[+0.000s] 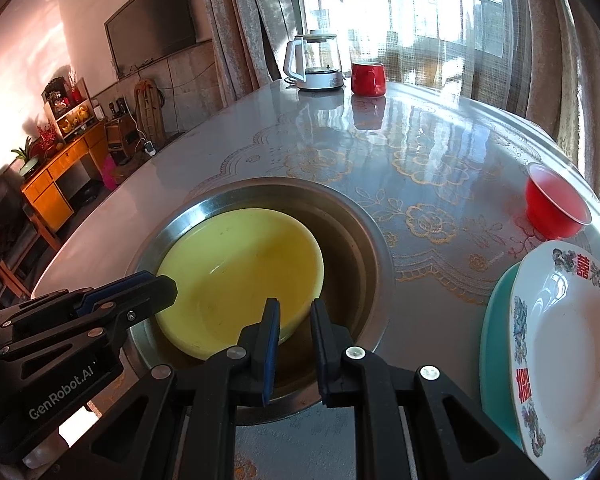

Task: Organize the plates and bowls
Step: 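Open both tools to release the yellow bowl inside the basin, then move both tools toward the red bowl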

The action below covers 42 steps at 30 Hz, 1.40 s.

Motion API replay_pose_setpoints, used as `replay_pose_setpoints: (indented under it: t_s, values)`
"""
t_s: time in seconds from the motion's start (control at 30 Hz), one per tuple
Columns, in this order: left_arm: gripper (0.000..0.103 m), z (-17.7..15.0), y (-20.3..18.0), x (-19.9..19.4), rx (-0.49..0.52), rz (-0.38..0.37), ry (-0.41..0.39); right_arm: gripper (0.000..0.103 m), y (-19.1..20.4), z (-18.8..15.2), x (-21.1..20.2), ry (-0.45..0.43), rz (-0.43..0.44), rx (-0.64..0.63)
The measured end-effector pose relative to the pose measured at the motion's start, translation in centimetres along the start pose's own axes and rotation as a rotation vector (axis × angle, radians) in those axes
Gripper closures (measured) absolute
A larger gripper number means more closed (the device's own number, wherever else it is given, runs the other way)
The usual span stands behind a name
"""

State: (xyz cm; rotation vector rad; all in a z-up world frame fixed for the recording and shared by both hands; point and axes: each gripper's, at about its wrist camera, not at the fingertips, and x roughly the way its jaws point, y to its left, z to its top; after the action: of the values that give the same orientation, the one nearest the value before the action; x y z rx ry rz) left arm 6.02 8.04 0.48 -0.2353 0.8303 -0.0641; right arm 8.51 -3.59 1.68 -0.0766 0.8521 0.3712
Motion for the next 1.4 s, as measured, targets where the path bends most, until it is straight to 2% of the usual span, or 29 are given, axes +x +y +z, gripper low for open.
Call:
replay_pose_setpoints:
  t_s: [0.6, 0.83, 1.4]
  values:
    - [0.088, -0.2, -1.3, -0.5, 0.060, 0.057, -0.048, 0.087, -1.9, -0.2, -1.3, -0.045, 0.050, 0.089]
    - [0.088, 0.2, -2.2, -0.8, 0.090, 0.053, -0.063, 0.085, -3.3, 0.0, -2.1, -0.067, 0.081, 0.147]
    - [0.087, 0.4, -5.5, 0.1, 0.151, 0.008, -0.049, 0.081, -7.8, -0.4, -3.0, -0.071, 0.065, 0.265]
